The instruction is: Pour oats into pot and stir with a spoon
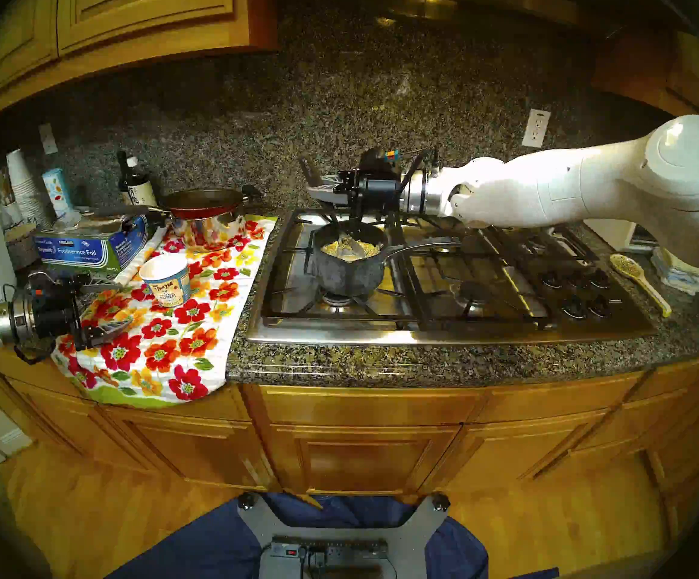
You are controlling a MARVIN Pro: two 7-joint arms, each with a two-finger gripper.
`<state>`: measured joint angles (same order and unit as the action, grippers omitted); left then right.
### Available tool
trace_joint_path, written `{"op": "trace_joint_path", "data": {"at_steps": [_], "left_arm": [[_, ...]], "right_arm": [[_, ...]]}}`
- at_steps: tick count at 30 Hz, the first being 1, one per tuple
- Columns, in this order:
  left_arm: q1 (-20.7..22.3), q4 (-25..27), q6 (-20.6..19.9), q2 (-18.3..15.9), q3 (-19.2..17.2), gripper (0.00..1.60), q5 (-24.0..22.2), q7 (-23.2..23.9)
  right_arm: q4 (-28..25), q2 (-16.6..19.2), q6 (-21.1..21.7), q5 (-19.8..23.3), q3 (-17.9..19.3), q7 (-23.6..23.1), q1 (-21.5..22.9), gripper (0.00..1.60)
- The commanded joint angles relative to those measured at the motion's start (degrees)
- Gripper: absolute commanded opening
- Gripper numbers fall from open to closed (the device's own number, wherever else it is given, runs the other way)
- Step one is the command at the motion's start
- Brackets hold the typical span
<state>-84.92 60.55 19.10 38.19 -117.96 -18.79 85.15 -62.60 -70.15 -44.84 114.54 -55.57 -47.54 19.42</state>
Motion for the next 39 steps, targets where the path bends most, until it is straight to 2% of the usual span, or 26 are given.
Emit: {"op": "trace_joint_path", "data": {"at_steps": [1,8,14,19,25,26,27,30,39], "left_arm": [[0.86,0.83,0.01,-1.06,-0.92,1.6,-1.06,-0.15],[0.86,0.84,0.01,-1.05,-0.92,1.6,-1.01,-0.15],[0.86,0.84,0.01,-1.05,-0.93,1.6,-1.06,-0.15],[0.86,0.83,0.0,-1.06,-0.94,1.6,-1.09,-0.15],[0.86,0.83,0.0,-1.07,-0.95,1.6,-1.15,-0.15],[0.86,0.83,0.0,-1.07,-0.95,1.6,-1.16,-0.15],[0.86,0.82,0.0,-1.07,-0.95,1.6,-1.17,-0.15],[0.86,0.82,0.0,-1.07,-0.95,1.6,-1.21,-0.15],[0.86,0.82,0.0,-1.08,-0.94,1.6,-1.2,-0.15]], "right_arm": [[-4.08,-0.93,-0.32,1.29,2.93,1.57,3.89,0.0],[-2.83,-4.83,0.65,1.82,4.4,4.02,3.1,0.0],[3.06,-7.59,1.62,1.75,4.47,4.63,1.46,0.0],[6.64,-8.13,2.53,1.28,3.24,5.22,0.38,0.0],[12.86,-8.7,3.14,0.84,2.69,2.59,-2.25,0.0],[11.25,-8.0,2.98,0.56,2.14,3.37,-1.56,0.0],[14.1,-8.5,3.11,0.62,2.39,1.66,-2.92,0.0],[15.75,-8.12,3.07,0.61,2.23,-0.26,-3.62,0.0],[17.19,-5.5,2.69,0.39,1.15,-5.56,-4.34,0.0]]}}
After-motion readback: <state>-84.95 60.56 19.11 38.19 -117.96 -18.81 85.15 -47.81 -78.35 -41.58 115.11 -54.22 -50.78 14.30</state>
